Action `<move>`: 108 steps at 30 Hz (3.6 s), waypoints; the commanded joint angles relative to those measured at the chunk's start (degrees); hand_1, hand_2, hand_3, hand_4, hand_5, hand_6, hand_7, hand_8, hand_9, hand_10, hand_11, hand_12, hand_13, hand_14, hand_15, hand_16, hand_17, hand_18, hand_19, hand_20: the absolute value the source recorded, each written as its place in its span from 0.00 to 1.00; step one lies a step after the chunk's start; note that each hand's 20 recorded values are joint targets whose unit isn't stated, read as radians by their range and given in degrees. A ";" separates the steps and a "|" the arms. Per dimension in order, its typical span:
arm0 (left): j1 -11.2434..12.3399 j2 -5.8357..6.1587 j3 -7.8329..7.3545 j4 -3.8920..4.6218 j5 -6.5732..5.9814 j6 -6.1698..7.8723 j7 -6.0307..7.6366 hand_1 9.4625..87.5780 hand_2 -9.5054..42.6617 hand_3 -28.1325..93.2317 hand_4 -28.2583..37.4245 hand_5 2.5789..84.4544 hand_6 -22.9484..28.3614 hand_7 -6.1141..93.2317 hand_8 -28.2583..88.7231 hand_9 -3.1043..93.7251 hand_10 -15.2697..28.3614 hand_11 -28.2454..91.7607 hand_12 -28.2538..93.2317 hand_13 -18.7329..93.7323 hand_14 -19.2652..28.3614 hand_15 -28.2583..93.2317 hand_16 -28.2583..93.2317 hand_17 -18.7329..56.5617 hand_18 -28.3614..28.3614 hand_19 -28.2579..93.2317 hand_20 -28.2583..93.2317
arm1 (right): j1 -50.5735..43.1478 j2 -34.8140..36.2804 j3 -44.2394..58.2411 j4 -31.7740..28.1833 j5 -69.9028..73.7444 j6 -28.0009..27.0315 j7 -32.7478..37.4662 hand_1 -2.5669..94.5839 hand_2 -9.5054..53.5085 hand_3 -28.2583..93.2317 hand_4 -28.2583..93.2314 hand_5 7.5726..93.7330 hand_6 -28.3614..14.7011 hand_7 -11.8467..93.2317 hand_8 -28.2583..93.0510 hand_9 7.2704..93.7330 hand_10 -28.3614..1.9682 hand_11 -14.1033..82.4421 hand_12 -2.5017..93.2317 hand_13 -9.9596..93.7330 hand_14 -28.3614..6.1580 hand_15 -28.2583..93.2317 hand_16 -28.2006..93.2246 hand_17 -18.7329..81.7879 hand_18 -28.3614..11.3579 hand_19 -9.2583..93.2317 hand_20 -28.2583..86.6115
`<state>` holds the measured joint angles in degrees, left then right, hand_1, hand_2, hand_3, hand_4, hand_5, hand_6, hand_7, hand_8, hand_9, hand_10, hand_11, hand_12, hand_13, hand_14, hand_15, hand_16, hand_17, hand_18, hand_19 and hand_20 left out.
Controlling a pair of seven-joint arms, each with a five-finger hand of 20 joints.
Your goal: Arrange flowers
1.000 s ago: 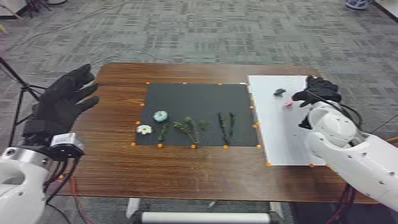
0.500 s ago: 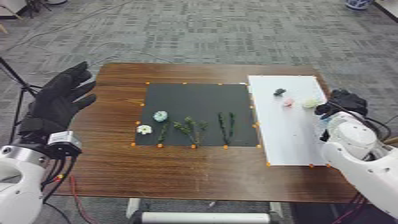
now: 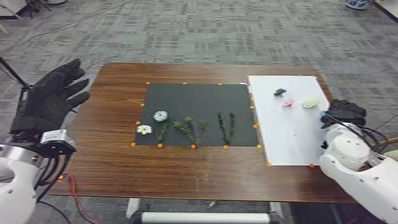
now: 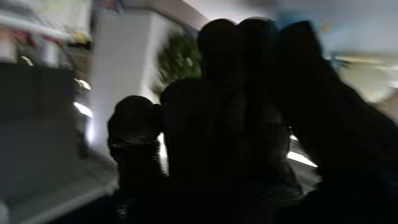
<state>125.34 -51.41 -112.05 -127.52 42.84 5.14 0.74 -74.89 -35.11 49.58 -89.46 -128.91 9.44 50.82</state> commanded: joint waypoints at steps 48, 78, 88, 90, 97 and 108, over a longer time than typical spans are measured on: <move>0.18 0.14 -0.54 -0.09 0.08 0.15 -0.56 0.18 0.15 0.79 0.00 0.22 0.48 0.27 0.16 0.20 0.55 0.39 0.38 0.22 0.66 0.57 0.19 0.08 0.82 0.54 0.32 | 5.19 -5.09 -5.80 4.85 2.84 3.32 -3.30 0.42 0.00 0.91 0.00 0.61 0.63 0.40 0.14 0.62 0.56 0.52 0.33 0.66 0.55 0.87 0.50 0.52 0.18 0.98 0.73; -0.20 0.22 -0.04 0.38 0.11 -0.90 -0.92 0.18 0.15 0.79 0.00 0.22 0.48 0.27 0.16 0.20 0.55 0.39 0.38 0.22 0.66 0.57 0.19 0.08 0.82 0.54 0.32 | 3.76 -6.67 -3.28 0.32 8.45 1.93 -5.08 0.31 0.00 0.91 0.00 0.42 0.44 0.31 0.15 0.42 0.41 0.43 0.27 0.59 0.46 0.87 0.49 0.48 0.16 0.96 0.74; -0.06 0.07 -0.14 0.27 0.17 -0.71 -0.98 0.18 0.15 0.79 0.00 0.22 0.48 0.27 0.16 0.20 0.55 0.39 0.38 0.22 0.66 0.57 0.19 0.08 0.83 0.54 0.32 | 3.55 -7.58 -3.74 0.06 9.21 1.39 -8.21 0.33 0.00 0.93 0.00 0.41 0.47 0.31 0.15 0.43 0.46 0.43 0.27 0.58 0.48 0.88 0.47 0.47 0.17 0.95 0.74; -0.01 0.00 -0.17 0.23 0.13 -0.74 -0.90 0.18 0.15 0.79 0.00 0.22 0.48 0.27 0.16 0.20 0.55 0.39 0.38 0.22 0.66 0.57 0.19 0.08 0.83 0.54 0.32 | 3.62 -7.84 -3.74 0.28 7.55 -0.05 -6.82 0.35 0.00 0.94 0.00 0.45 0.51 0.34 0.14 0.46 0.47 0.46 0.27 0.59 0.50 0.87 0.47 0.48 0.18 0.95 0.74; 0.22 0.04 -0.66 0.12 0.06 -0.49 -0.83 0.18 0.15 0.79 0.00 0.22 0.48 0.27 0.16 0.20 0.55 0.39 0.38 0.22 0.66 0.57 0.19 0.08 0.83 0.54 0.32 | 4.16 -7.18 -5.31 1.39 6.69 2.98 -8.57 0.56 0.00 0.93 0.00 0.60 0.64 0.50 0.22 0.70 0.67 0.40 0.50 0.68 0.71 0.79 0.61 0.53 0.23 0.95 0.72; -0.12 1.39 -2.25 -0.06 0.10 -0.46 -0.90 0.18 0.15 0.79 0.00 0.22 0.48 0.27 0.15 0.20 0.56 0.39 0.38 0.22 0.66 0.57 0.19 0.08 0.83 0.54 0.32 | 8.26 -6.97 -8.54 -4.95 1.87 16.32 -11.07 0.58 0.00 0.92 0.00 0.81 0.69 0.49 0.21 0.88 0.76 0.38 0.55 0.79 0.70 0.79 0.59 0.58 0.20 0.97 0.72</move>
<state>125.15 -51.02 -112.67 -127.31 42.84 4.79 0.22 -69.71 -41.12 43.43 -89.08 -123.32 21.03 41.58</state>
